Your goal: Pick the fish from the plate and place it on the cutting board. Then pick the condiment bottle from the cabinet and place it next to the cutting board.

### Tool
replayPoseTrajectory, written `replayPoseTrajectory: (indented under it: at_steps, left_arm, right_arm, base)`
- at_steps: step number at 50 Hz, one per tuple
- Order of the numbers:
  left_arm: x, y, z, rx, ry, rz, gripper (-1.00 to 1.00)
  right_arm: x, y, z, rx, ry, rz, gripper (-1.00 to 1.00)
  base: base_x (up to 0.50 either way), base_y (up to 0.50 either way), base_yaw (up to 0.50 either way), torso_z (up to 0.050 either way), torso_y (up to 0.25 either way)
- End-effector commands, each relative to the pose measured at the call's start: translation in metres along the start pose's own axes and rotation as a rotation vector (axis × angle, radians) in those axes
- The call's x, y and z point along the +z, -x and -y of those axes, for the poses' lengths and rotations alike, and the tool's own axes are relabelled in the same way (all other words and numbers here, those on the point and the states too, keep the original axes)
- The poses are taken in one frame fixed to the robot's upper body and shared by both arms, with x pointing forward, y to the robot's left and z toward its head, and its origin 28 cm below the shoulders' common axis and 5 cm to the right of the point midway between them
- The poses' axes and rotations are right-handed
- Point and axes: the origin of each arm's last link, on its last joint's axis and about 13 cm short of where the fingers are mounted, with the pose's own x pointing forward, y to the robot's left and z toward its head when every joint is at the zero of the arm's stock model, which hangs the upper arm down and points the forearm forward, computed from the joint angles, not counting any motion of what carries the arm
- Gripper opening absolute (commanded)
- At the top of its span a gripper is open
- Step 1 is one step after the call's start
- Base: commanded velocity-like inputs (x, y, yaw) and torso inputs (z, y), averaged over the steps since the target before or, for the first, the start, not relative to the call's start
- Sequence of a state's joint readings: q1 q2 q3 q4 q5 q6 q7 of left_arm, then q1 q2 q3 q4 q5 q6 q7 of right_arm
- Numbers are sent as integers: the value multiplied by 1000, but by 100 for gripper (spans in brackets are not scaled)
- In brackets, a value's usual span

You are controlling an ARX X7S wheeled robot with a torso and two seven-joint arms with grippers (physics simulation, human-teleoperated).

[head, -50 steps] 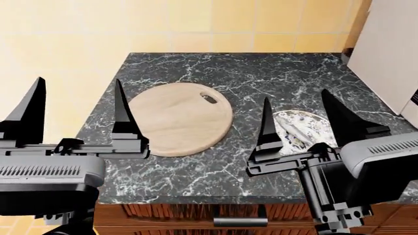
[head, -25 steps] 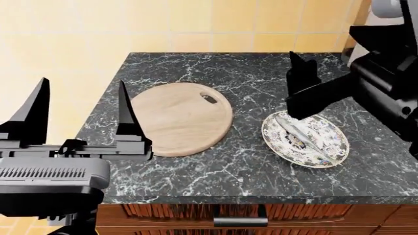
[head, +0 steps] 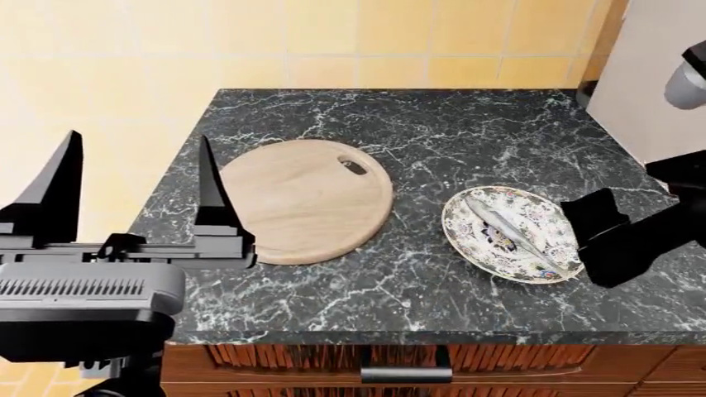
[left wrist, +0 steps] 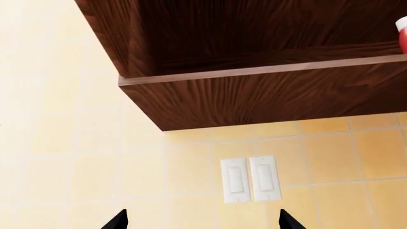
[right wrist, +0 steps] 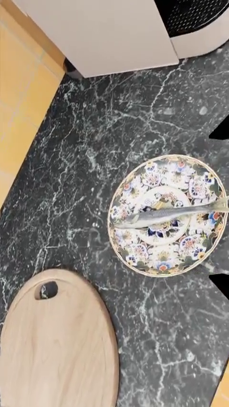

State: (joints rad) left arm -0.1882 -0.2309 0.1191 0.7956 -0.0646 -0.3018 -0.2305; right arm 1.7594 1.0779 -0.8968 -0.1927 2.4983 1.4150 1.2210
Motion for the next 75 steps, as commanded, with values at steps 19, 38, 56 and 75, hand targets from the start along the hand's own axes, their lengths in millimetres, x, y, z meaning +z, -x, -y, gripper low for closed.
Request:
replayPoseTrajectory:
  at_steps: [19, 38, 56, 75]
  left_arm:
    - [0, 0, 0, -4, 2, -1, 100]
    - [-10, -10, -2, 11, 3, -15, 100]
    - [-15, -13, -2, 14, -4, -28, 100]
    - [-17, -13, -1, 11, -5, -32, 100]
  right_arm:
    - [-17, -59, 5, 17, -82, -94, 100]
    - [-14, -111, 15, 44, -87, -126, 100]
    - [-15, -143, 12, 96, -84, -130, 100]
    - [-26, -161, 8, 117, -100, -139, 100]
  base:
    - [0, 0, 0, 0, 0]
    - [0, 0, 0, 0, 0]
    - [0, 0, 0, 0, 0]
    - [0, 0, 0, 0, 0]
